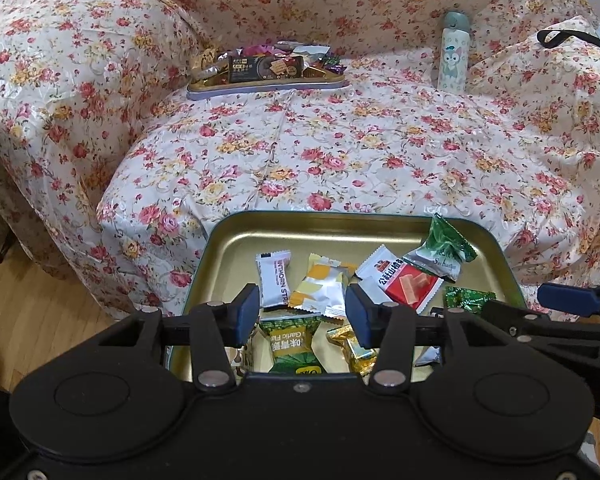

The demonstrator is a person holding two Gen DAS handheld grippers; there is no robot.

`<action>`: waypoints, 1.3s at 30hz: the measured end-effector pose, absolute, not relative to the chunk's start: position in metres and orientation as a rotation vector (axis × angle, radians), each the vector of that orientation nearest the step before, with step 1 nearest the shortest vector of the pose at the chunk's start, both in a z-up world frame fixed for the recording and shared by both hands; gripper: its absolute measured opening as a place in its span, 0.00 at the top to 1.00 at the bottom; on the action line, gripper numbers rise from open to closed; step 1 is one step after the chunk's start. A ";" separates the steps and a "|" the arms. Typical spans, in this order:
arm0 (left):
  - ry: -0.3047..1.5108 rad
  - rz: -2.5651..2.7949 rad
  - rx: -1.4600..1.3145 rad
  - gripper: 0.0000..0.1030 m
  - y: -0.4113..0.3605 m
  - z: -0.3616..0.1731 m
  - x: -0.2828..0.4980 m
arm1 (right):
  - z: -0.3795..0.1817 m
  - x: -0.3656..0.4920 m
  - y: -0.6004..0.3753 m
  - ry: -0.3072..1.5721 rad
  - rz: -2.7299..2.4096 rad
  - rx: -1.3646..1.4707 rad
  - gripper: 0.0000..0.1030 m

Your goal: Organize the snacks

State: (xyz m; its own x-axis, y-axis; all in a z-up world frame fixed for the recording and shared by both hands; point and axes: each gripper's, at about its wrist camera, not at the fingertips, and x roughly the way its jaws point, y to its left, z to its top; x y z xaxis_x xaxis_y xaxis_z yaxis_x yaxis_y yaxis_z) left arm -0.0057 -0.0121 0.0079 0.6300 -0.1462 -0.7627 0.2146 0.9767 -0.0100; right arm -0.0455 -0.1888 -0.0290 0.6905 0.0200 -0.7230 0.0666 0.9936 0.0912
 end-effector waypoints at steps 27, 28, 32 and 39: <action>0.902 -0.167 0.032 0.46 -0.003 0.003 -0.006 | -0.029 -0.048 -0.190 0.810 -0.027 0.116 0.43; 0.901 -0.168 0.033 0.46 -0.003 0.003 -0.006 | -0.029 -0.048 -0.190 0.810 -0.026 0.116 0.43; 0.899 -0.173 0.038 0.46 -0.003 0.003 -0.006 | -0.030 -0.049 -0.190 0.812 -0.024 0.117 0.43; 0.910 -0.171 0.036 0.46 -0.003 0.002 -0.006 | -0.030 -0.049 -0.190 0.814 -0.017 0.115 0.43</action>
